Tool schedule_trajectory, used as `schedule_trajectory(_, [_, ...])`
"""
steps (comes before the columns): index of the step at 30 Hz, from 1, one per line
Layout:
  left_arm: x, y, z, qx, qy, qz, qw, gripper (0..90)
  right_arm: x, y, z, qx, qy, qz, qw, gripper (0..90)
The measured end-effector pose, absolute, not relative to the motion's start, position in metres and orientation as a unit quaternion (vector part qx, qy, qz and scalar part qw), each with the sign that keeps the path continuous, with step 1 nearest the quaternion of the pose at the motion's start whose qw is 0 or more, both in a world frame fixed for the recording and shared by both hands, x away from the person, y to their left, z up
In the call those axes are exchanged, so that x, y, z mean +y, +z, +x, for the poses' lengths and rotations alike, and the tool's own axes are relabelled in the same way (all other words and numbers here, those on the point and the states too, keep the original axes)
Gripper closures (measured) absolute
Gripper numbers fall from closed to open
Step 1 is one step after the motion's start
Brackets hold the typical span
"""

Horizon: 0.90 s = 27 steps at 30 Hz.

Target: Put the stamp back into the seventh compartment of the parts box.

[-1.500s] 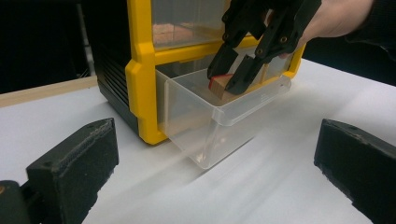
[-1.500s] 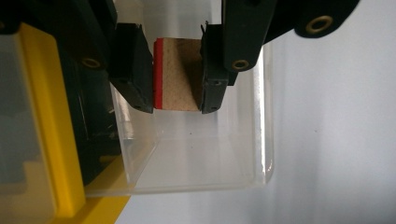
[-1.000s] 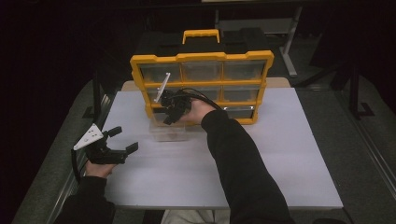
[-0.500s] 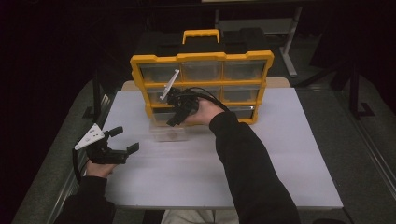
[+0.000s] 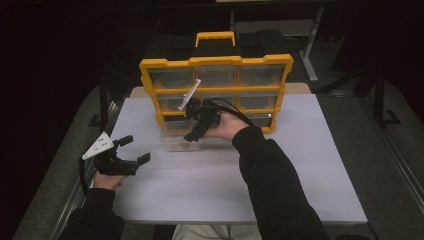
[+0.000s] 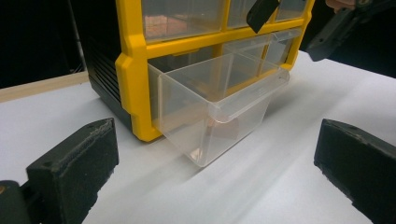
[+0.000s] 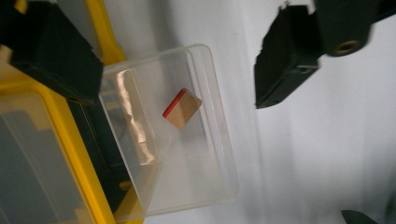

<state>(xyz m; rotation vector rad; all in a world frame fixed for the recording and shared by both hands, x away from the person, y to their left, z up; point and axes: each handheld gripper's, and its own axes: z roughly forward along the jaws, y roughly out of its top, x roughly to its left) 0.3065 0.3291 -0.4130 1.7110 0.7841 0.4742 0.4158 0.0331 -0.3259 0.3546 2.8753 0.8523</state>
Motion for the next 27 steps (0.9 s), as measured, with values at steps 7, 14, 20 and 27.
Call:
schedule_trajectory(7, [0.329,-0.413,0.307,0.334,0.201,0.729,0.563,0.0,0.020,-0.329,0.407,0.948,0.287,0.122,0.066,7.9])
schedule_trajectory(14, [0.328,-0.413,0.308,0.332,0.204,0.732,0.559,0.0,0.007,-0.334,0.402,0.940,0.306,0.128,0.073,0.0])
schedule_trajectory(20, [0.328,-0.413,0.308,0.333,0.207,0.733,0.555,0.0,-0.006,-0.334,0.397,0.937,0.311,0.135,0.082,0.0])
schedule_trajectory(27, [0.327,-0.413,0.308,0.333,0.208,0.735,0.553,0.0,-0.023,-0.338,0.394,0.932,0.320,0.149,0.083,0.0])
